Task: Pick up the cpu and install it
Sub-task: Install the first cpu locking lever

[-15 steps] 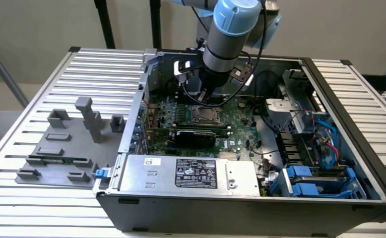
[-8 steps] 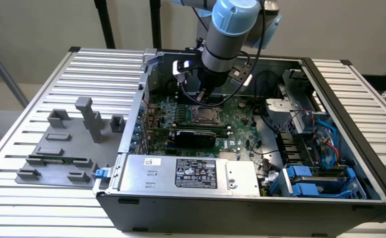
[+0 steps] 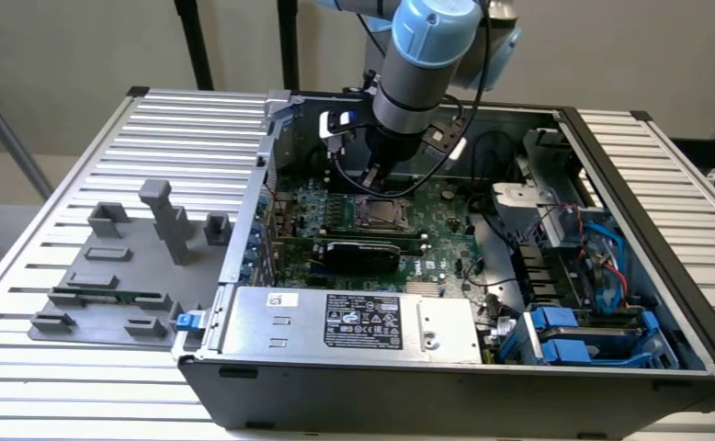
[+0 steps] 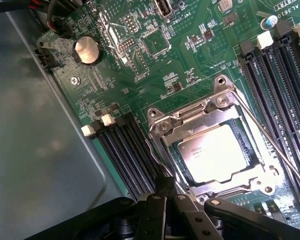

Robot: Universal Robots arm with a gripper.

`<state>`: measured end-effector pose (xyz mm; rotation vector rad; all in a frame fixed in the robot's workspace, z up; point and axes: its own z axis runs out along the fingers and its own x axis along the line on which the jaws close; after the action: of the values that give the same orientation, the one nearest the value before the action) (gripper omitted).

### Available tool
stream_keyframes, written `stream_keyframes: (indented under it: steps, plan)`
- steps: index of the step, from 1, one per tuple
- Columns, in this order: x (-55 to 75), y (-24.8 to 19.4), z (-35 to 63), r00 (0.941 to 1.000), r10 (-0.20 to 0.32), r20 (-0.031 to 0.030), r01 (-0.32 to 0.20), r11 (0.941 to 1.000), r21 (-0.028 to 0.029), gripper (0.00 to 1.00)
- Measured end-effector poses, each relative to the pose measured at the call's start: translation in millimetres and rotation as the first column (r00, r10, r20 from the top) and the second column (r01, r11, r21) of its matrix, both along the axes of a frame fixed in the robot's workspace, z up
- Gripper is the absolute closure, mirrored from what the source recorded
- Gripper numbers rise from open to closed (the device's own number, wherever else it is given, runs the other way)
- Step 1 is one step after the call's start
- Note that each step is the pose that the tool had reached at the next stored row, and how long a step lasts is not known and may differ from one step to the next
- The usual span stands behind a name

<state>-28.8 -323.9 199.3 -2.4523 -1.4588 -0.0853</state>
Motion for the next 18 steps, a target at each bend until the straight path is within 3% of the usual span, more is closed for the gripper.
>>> stream_keyframes:
  steps: [18]
  plan:
    - [0.0,-4.4,1.2,0.9999,-0.001,-0.0147,0.001,1.0000,0.0087,0.89]
